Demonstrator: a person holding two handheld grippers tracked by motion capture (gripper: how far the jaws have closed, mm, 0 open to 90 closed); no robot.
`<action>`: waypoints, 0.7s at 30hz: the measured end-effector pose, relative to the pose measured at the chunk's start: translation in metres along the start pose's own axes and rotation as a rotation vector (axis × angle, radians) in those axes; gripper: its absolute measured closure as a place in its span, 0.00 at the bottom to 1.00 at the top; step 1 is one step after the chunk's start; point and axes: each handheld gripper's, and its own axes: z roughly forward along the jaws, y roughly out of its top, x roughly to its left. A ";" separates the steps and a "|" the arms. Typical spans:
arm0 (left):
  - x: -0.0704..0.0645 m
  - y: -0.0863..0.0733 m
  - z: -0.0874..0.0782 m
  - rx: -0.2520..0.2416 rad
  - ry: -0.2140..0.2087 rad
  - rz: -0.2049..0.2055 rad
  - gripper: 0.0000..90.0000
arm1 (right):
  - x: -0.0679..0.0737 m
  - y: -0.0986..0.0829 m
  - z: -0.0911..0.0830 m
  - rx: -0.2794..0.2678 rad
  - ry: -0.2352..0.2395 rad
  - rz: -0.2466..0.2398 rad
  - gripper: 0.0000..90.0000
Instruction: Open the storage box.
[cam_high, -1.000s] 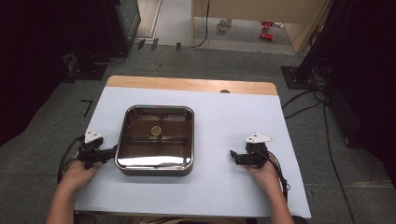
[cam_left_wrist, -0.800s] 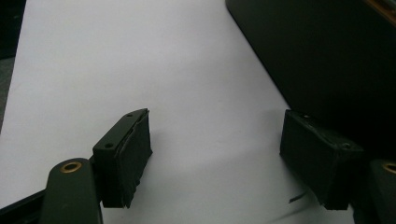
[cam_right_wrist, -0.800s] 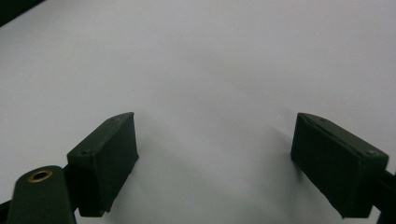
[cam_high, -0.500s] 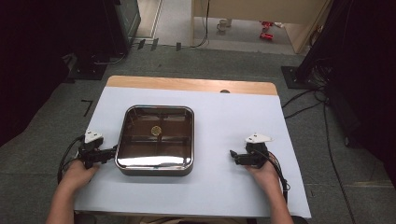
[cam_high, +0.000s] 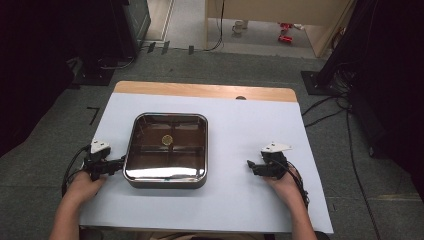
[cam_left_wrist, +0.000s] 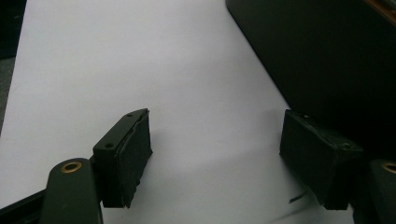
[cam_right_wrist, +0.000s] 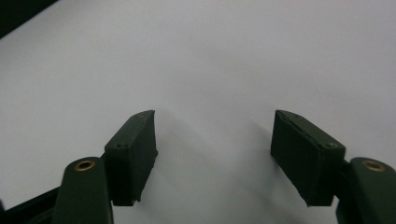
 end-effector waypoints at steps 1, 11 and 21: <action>0.000 0.000 0.000 0.000 0.000 0.000 0.28 | -0.001 0.001 -0.001 -0.004 0.007 0.008 0.35; 0.000 0.000 0.000 -0.001 0.001 0.000 0.28 | 0.001 0.014 -0.013 -0.016 0.066 0.029 0.36; 0.000 0.000 0.000 -0.001 0.001 0.000 0.28 | 0.015 0.030 -0.019 -0.033 0.085 0.004 0.37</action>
